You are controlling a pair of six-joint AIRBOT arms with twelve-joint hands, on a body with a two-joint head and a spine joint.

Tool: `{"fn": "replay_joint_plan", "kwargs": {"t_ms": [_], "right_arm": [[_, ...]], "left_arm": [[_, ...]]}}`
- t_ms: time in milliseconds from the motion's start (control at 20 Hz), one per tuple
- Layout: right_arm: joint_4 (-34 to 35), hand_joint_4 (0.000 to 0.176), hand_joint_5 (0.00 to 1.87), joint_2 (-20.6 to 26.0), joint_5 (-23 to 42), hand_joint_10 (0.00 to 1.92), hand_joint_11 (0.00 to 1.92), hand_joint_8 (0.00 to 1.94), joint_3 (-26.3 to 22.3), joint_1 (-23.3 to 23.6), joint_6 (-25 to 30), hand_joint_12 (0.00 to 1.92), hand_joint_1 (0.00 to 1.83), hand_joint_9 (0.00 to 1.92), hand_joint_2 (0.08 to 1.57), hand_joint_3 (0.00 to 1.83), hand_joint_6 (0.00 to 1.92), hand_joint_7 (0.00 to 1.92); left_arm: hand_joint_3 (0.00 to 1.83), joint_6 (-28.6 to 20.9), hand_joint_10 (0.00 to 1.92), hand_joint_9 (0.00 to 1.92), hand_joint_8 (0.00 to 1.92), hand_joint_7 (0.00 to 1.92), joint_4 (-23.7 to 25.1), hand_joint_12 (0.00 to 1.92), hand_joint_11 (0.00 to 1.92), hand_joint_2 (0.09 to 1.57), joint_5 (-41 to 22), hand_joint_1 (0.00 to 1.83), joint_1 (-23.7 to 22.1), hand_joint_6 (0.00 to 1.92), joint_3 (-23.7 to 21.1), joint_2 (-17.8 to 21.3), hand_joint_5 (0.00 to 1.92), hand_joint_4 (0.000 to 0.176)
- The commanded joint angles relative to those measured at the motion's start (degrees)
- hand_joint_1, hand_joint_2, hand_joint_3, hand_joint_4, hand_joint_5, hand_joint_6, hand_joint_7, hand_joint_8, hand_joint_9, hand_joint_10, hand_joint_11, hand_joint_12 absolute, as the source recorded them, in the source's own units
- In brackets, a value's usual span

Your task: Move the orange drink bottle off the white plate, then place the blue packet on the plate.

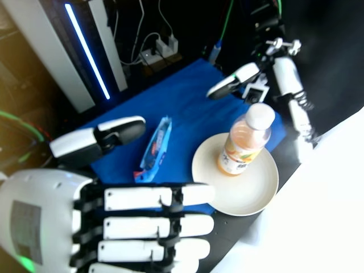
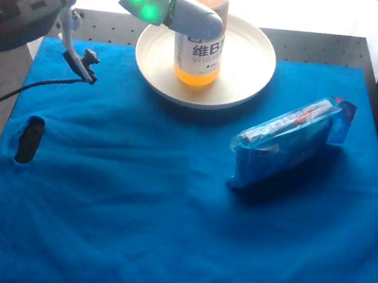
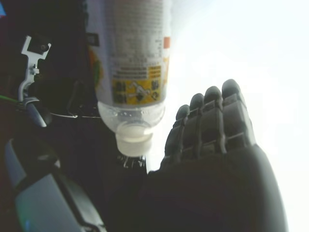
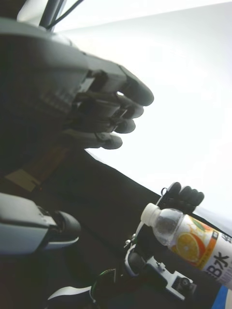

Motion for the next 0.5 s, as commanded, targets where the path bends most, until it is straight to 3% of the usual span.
{"fn": "replay_joint_plan", "kwargs": {"t_ms": [0,300,350,450], "right_arm": [[2.87,0.046,0.41,0.00,6.18,0.01,0.00,0.00,0.46,0.86,0.50,0.85,0.59,0.33,0.81,0.00,0.00,0.40],[2.68,0.048,0.43,0.00,6.20,0.01,0.00,0.00,0.38,0.86,0.50,1.04,0.60,0.35,0.82,0.00,0.00,0.40],[2.67,0.042,0.43,0.00,6.21,0.01,0.00,0.00,0.34,0.86,0.50,1.08,0.61,0.37,0.83,0.00,0.00,0.40],[2.62,0.044,0.43,0.00,6.27,0.01,0.00,0.00,0.27,0.86,0.50,1.06,0.60,0.38,0.84,0.00,0.00,0.42]], "left_arm": [[0.00,-0.89,0.01,0.07,0.01,0.08,-1.31,0.08,0.06,0.54,-5.33,0.62,-0.91,0.00,0.56,-0.34,0.00,0.000],[0.01,-2.07,0.02,0.10,0.02,0.12,-0.06,0.07,0.03,0.58,-3.93,0.64,-0.87,0.00,2.27,-2.44,0.00,0.000],[0.00,-2.41,0.01,0.12,0.01,0.14,0.17,0.06,0.04,0.59,-3.92,0.63,-0.87,0.00,2.42,-2.57,0.00,0.000],[0.01,-3.08,0.01,0.13,0.01,0.15,0.51,0.07,0.05,0.61,-3.93,0.64,-0.74,0.00,2.67,-2.77,0.00,0.000]]}}
